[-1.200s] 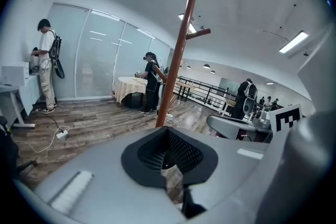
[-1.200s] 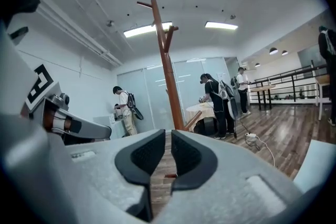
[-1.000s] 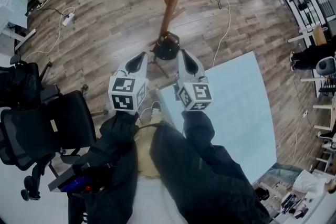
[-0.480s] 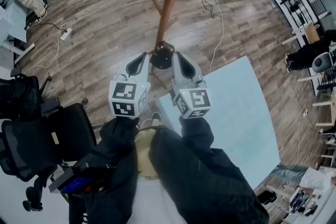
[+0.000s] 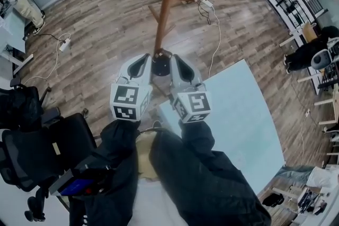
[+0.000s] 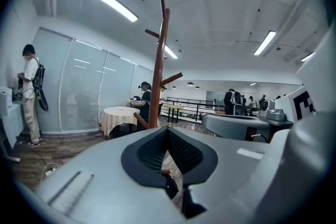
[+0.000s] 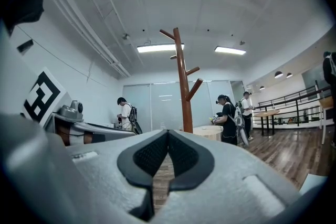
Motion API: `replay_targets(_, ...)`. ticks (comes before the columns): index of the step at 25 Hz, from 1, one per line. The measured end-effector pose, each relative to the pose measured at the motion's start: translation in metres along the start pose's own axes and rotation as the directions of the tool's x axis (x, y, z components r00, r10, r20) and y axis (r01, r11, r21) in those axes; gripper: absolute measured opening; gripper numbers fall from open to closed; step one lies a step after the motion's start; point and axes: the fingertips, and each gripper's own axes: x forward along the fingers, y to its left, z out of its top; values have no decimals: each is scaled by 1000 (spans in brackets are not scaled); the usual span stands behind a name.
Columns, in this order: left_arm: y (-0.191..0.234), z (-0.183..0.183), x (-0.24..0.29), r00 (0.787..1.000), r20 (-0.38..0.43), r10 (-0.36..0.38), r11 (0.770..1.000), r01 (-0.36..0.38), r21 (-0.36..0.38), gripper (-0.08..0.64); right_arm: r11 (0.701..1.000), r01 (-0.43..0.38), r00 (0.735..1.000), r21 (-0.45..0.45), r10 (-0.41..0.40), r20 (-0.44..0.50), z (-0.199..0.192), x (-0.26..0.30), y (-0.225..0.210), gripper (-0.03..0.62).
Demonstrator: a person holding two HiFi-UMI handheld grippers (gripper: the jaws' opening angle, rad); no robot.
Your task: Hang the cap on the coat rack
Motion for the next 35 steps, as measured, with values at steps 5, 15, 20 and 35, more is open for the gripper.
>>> replay_targets(5, 6, 4, 0, 1000, 9, -12, 1000, 11, 14, 0, 1000, 4, 1000, -24, -4, 10, 6, 6, 8, -3)
replay_targets(15, 16, 16, -2, 998, 55, 3, 999, -6, 54, 0, 999, 11, 999, -37, -9, 39, 18, 13, 11, -3)
replay_targets(20, 15, 14, -1, 999, 52, -7, 998, 3, 61, 0, 999, 3, 999, -43, -1, 45, 18, 15, 15, -3)
replay_targets(35, 15, 14, 1, 999, 48, -7, 998, 4, 67, 0, 999, 4, 999, -54, -1, 50, 21, 18, 14, -6)
